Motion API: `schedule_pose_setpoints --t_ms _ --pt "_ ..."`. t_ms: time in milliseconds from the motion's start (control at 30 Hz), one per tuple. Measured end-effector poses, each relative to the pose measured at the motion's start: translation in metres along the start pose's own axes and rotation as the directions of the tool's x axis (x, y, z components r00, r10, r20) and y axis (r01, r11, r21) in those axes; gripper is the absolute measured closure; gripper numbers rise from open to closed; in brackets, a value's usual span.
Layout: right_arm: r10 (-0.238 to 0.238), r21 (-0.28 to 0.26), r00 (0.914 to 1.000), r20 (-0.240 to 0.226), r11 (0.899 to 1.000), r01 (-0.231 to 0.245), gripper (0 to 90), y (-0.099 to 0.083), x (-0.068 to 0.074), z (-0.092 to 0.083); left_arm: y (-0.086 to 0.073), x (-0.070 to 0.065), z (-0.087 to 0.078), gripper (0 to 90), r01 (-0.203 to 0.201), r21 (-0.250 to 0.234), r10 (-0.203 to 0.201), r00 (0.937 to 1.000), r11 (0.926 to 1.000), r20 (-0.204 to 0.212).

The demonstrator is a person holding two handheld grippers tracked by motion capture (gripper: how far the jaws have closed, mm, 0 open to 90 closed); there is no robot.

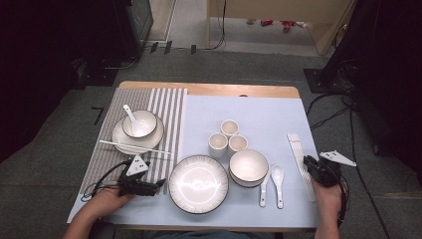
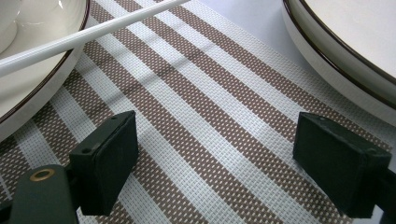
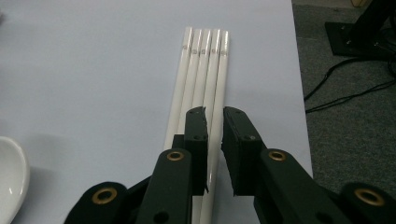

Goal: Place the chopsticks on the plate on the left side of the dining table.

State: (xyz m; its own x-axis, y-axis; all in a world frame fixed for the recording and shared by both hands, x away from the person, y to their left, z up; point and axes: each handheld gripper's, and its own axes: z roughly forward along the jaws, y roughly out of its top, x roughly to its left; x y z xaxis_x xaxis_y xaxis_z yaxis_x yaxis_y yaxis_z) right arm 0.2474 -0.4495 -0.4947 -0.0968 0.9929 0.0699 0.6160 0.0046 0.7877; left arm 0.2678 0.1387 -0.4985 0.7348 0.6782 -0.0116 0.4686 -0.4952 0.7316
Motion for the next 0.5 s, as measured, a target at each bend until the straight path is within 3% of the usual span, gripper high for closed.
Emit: schedule_pose_setpoints --t_ms 500 --pt "0.020 0.021 0.9998 0.006 1.000 -0.021 84.0 -0.0027 -0.0021 0.0014 -0.0001 -0.0001 0.0002 14.6 0.003 -0.003 -0.003 1.0000 1.0000 0.001"
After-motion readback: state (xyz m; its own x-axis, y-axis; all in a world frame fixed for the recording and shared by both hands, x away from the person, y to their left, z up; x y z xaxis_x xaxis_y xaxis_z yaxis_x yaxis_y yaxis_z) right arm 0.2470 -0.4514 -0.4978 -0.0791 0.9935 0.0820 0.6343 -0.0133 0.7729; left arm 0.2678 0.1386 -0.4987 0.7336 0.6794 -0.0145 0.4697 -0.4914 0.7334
